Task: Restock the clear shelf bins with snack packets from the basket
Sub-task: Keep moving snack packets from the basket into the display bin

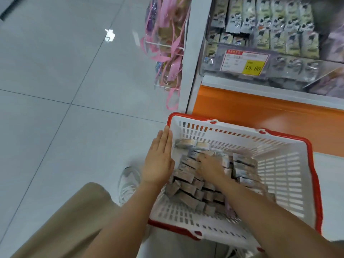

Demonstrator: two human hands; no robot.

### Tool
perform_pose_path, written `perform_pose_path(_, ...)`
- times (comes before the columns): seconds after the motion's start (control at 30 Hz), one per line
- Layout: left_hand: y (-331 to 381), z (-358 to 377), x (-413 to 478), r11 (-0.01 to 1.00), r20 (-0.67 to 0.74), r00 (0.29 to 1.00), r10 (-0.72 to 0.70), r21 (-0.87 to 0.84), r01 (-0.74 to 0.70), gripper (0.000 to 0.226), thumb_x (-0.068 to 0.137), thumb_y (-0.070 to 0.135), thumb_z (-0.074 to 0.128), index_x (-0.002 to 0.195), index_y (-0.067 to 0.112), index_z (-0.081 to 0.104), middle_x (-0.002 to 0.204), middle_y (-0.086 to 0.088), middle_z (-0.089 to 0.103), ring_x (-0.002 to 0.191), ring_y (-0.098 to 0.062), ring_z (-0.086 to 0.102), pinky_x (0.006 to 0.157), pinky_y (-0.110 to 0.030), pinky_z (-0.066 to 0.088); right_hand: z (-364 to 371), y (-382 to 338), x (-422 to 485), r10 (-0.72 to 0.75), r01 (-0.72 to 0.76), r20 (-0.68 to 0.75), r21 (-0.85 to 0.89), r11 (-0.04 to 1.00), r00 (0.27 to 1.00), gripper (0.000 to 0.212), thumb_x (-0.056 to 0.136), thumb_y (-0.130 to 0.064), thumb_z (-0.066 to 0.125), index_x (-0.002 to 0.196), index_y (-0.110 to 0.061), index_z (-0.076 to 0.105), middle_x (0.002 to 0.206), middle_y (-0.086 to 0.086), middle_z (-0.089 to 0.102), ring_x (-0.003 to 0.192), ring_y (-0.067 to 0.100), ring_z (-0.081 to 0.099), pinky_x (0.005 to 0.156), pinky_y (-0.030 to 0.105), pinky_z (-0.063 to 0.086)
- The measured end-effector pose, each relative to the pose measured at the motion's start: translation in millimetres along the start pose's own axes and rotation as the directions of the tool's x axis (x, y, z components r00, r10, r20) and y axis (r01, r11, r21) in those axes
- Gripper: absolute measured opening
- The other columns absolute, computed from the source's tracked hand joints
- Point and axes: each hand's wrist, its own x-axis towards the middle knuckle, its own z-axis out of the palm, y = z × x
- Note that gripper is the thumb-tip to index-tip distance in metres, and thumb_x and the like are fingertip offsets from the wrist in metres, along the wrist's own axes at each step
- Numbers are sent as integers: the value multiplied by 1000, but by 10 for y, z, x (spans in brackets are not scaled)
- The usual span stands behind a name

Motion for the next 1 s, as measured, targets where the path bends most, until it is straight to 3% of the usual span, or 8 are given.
perform_pose_path(0.17, -36, 32, 7, 1000, 18, 1000, 8, 6, -8, 81, 90, 9, 50, 155, 5, 3, 164, -8, -3, 151, -26, 1, 123, -37, 8, 214, -17, 93, 110, -111, -10, -88, 990, 994, 43, 86, -14, 64, 127, -9, 51, 132, 12, 48, 119, 28, 47, 91, 35, 47)
perform_pose_path(0.33, -43, 49, -2, 1000, 21, 1000, 3, 5, -3, 81, 91, 9, 46, 155, 8, -2, 164, -7, -7, 151, -25, -3, 124, -39, 9, 168, 6, 95, 145, -145, -16, 16, 989, 989, 37, 85, -20, 64, 120, -10, 56, 128, 11, 49, 117, 27, 48, 89, 34, 47)
perform_pose_path(0.43, -38, 56, -6, 999, 10, 1000, -12, 40, 12, 79, 94, 11, 43, 155, 9, -8, 163, -6, -14, 151, -23, -9, 124, -37, 4, 78, 25, 54, 126, -112, -79, 161, 981, 989, 39, 84, -25, 66, 120, -11, 58, 123, 9, 53, 115, 25, 51, 91, 34, 46)
perform_pose_path(0.57, 0, 47, -11, 995, -15, 999, -31, 91, 32, 77, 98, 14, 38, 153, 11, -16, 162, -4, -20, 150, -22, -14, 121, -34, -7, -153, -51, -68, 26, 41, -186, 347, 937, 982, 20, 82, -22, 66, 101, -17, 64, 99, 2, 59, 90, 20, 57, 72, 35, 47)
perform_pose_path(0.63, 11, 43, -21, 993, -11, 999, -51, 104, 51, 78, 98, 15, 39, 151, 12, -19, 161, -5, -21, 150, -23, -14, 120, -35, -8, -293, -131, -163, 6, 89, -228, 405, 910, 974, 24, 85, -26, 66, 107, -23, 59, 100, -7, 58, 88, 14, 59, 73, 33, 49)
perform_pose_path(0.83, 135, -74, -6, 970, 123, 988, -94, 233, 63, 80, 99, 33, 35, 143, 12, -28, 156, -10, -33, 146, -29, -26, 120, -46, -13, -813, -337, -439, 28, 146, -273, 596, 789, 962, 26, 89, -25, 69, 108, -14, 55, 88, -10, 58, 77, -2, 54, 63, 6, 40)
perform_pose_path(0.93, 282, -198, 45, 998, 72, 996, -51, 26, 49, 72, 97, 37, 34, 156, 14, 1, 163, -13, -8, 150, -30, -13, 120, -44, -9, -1138, -428, -564, 15, 226, -350, 637, 737, 937, 22, 86, -27, 73, 98, -15, 59, 81, -8, 59, 71, 2, 54, 67, 17, 42)
perform_pose_path(1.0, 423, -349, 105, 961, -12, 999, -37, -273, 33, 59, 93, 34, 41, 150, 17, 35, 149, -12, 42, 140, -30, 33, 113, -37, 25, -1378, -482, -663, 17, 271, -398, 653, 707, 917, 23, 85, -28, 74, 98, -13, 61, 74, -7, 56, 64, 4, 51, 61, 16, 41)
